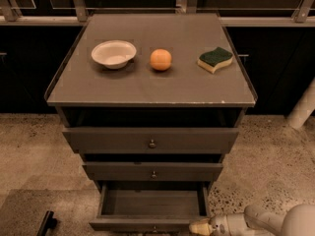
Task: Close bottom drawer
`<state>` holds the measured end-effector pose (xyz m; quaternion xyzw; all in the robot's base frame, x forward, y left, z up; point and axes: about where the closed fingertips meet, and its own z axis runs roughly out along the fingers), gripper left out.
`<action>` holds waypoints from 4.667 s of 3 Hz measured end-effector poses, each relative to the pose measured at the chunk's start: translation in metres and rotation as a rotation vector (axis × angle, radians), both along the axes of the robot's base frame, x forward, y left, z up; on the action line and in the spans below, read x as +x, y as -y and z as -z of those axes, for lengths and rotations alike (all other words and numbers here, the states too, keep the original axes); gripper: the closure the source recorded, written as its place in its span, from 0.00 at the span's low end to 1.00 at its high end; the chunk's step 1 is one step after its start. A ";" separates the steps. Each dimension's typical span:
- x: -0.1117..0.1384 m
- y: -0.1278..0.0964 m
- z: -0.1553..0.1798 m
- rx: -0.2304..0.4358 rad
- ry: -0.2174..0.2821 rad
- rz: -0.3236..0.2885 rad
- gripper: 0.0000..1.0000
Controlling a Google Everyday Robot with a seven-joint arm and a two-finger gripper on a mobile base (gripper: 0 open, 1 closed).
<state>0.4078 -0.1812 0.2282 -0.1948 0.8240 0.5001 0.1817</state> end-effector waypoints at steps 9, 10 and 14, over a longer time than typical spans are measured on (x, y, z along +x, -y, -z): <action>0.071 0.008 0.048 -0.138 0.104 0.003 1.00; 0.074 0.005 0.056 -0.178 0.109 0.038 1.00; 0.141 0.002 0.073 -0.299 0.167 0.191 1.00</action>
Offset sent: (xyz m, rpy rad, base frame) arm -0.0049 -0.0350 -0.0651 -0.0421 0.0558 -0.0560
